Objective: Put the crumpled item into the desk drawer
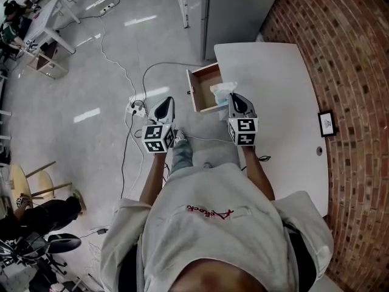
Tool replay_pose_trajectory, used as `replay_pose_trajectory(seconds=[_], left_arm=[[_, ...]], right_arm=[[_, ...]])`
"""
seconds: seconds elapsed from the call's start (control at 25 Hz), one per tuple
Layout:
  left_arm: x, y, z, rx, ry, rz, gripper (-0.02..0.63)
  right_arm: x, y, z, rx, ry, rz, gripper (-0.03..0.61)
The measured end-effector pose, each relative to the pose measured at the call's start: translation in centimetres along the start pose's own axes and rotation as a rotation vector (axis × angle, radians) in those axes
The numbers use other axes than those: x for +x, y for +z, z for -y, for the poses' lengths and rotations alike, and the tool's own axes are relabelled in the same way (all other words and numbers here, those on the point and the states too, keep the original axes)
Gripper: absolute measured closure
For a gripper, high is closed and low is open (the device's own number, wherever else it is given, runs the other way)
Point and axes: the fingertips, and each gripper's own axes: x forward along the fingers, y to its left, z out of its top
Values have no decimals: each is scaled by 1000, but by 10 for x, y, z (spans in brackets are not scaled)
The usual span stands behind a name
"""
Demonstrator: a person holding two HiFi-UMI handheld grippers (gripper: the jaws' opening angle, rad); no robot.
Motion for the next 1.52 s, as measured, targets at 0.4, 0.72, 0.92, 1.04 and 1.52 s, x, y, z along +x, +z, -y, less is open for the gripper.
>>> replay_pose_trajectory(seconds=[0.4, 0.72, 0.92, 1.04, 1.52], left_arm=[[74, 48, -83, 17, -63, 18, 604], [117, 71, -135, 22, -108, 19, 604], [139, 72, -157, 23, -150, 0, 604], [149, 67, -164, 30, -171, -18, 604], [176, 38, -168, 33, -179, -103, 604]], right_arm=[[91, 49, -5, 1, -67, 1, 566], [145, 80, -10, -2, -114, 4, 566], [170, 85, -14, 6, -150, -9, 566], [180, 83, -15, 8, -161, -21, 566], [199, 47, 4, 54, -164, -87, 566]])
